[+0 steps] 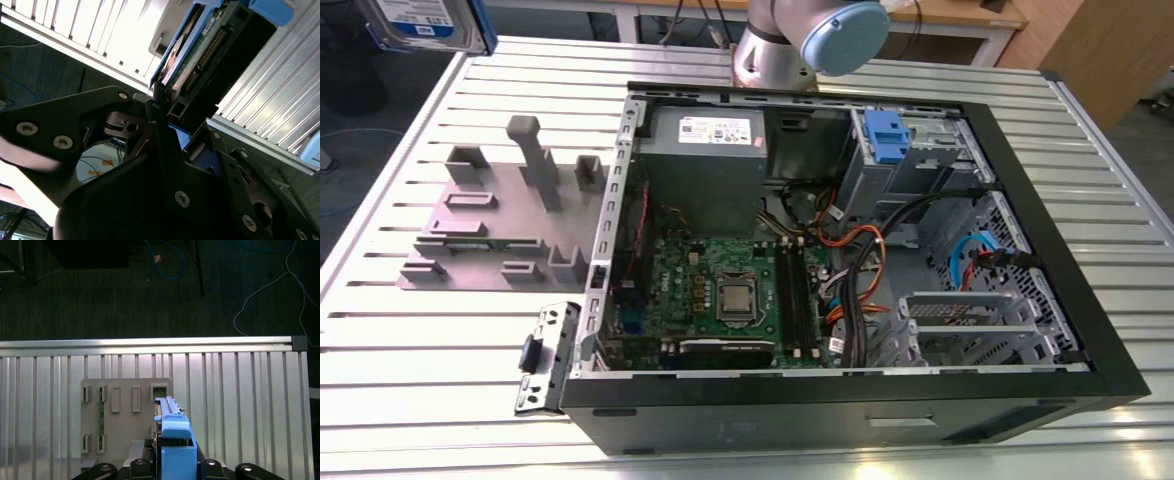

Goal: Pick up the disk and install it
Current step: 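Pick up the disk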

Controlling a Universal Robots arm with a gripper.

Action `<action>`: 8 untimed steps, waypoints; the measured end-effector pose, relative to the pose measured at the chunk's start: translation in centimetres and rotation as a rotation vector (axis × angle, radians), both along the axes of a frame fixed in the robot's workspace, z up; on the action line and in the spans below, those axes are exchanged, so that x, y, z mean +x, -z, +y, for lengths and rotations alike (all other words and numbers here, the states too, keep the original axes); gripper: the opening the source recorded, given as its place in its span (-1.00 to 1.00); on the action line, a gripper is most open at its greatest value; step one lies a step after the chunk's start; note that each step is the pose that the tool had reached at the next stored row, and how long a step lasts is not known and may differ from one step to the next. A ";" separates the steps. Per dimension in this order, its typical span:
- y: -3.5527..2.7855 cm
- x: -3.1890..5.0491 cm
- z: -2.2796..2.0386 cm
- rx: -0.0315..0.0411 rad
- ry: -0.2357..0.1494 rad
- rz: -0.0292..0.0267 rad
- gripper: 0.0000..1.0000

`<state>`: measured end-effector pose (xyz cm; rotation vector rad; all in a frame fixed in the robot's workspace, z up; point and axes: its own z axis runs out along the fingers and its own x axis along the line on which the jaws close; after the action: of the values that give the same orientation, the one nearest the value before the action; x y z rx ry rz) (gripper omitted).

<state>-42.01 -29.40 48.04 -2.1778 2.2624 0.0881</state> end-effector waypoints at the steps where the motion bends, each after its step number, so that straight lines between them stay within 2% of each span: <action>1: -0.04 0.00 0.00 0.0000 0.000 0.0001 -0.27; 8: -0.32 0.00 0.00 0.0000 0.000 0.0000 -0.27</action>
<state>-42.00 -29.40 48.36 -2.1778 2.2625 0.0881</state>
